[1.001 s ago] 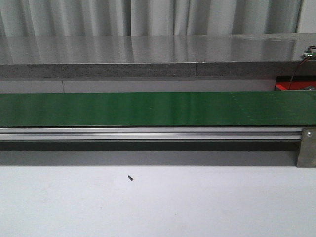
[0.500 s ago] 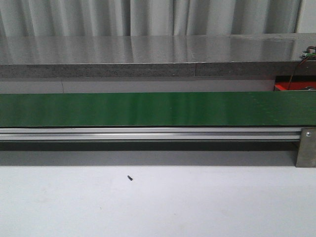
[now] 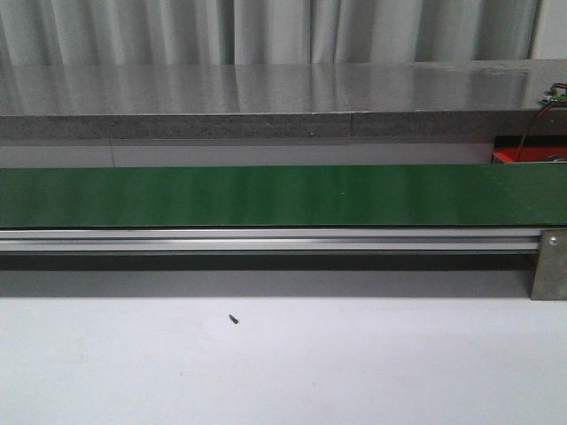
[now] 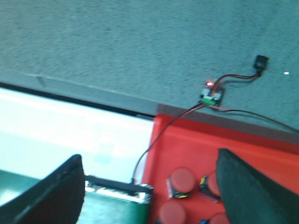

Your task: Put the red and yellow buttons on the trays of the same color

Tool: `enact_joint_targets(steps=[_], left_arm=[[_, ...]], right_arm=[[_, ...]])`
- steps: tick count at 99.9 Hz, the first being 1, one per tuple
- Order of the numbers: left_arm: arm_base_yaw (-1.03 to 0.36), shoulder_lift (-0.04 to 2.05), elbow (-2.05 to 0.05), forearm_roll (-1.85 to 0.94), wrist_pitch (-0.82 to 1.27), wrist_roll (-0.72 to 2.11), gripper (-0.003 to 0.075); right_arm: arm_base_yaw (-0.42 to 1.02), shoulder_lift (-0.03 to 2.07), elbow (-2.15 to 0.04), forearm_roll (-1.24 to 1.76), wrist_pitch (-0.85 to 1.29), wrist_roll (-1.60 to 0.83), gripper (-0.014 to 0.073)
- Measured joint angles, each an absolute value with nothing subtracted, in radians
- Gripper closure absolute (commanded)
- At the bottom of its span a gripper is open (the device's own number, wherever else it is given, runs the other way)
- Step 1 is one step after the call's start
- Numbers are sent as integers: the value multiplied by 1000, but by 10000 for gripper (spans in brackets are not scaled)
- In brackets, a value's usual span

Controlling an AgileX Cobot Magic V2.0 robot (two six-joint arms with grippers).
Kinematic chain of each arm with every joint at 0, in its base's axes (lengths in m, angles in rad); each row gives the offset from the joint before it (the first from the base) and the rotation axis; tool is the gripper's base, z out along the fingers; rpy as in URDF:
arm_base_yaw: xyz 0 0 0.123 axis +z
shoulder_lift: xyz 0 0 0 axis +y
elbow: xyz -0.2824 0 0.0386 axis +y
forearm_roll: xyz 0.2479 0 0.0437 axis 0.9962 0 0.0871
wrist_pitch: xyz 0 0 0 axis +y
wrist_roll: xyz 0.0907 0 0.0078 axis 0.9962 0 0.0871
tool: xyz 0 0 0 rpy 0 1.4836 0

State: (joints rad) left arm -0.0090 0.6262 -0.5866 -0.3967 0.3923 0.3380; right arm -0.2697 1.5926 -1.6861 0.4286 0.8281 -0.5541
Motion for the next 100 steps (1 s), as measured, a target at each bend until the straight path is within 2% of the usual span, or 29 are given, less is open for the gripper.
enact_joint_targets(steps=[38, 67, 83, 90, 100], left_arm=[[-9, 626, -587, -397, 392, 338, 740], [-9, 626, -587, -397, 392, 338, 740], [-9, 626, -587, -397, 392, 338, 740], [-9, 626, -587, -397, 392, 338, 740], [-9, 626, -587, -397, 392, 338, 740]], right_arm=[[-93, 1119, -1067, 435, 575, -556, 35], [-47, 720, -713, 450, 513, -556, 176], [-47, 491, -583, 450, 517, -556, 311], [-47, 406, -541, 450, 523, -556, 419], [-47, 316, -498, 450, 533, -556, 620]])
